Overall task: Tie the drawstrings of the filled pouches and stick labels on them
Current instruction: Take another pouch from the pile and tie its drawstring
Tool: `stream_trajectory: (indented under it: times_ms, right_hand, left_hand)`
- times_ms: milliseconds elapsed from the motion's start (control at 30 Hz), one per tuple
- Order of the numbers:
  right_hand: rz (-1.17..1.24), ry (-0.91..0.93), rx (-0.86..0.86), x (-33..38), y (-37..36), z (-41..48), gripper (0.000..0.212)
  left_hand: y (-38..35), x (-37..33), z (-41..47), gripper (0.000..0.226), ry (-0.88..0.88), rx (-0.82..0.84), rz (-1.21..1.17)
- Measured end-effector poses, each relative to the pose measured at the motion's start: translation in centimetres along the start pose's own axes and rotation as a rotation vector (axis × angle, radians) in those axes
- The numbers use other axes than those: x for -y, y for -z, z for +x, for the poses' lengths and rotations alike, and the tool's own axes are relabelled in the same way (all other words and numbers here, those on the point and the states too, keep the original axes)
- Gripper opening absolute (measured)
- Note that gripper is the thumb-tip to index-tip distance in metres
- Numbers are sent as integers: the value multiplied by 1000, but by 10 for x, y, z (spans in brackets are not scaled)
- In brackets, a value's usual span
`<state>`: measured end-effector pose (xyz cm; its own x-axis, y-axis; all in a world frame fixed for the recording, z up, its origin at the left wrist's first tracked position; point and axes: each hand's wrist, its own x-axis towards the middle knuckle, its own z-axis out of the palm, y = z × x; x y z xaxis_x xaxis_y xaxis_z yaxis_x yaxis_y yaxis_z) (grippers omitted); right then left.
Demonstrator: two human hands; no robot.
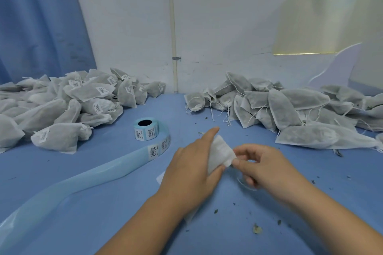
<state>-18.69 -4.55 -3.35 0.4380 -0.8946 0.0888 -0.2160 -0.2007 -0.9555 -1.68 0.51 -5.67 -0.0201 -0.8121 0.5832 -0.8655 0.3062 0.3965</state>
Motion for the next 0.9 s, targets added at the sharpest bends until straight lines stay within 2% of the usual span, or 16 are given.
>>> stream_trajectory:
  times_ms: [100,200,267,400,567,733,900]
  right_hand:
    - [-163,-40,76,1,3,-1,16]
    - [-308,-45,37,1,5,0,25]
    - [-322,-61,48,2,5,-1,29]
    - [-140,-147,132,7,5,-6,34]
    - [250,-203,198,13,3,-9,36]
    - [452,-166,142,13,-5,-12,49]
    - [656,-95,176,19,-1,-14,38]
  left_hand:
    - [4,3,2,74,-10,-7,57]
    - [6,5,3,75,1,17,134]
    - [6,7,3,78,11,48,176]
    - [4,7,2,81,83,97,164]
    - [-1,4,0,74,191,175,119]
    - [-4,0,-1,64,146,235,110]
    - [-4,-5,-2,63,90,256,63]
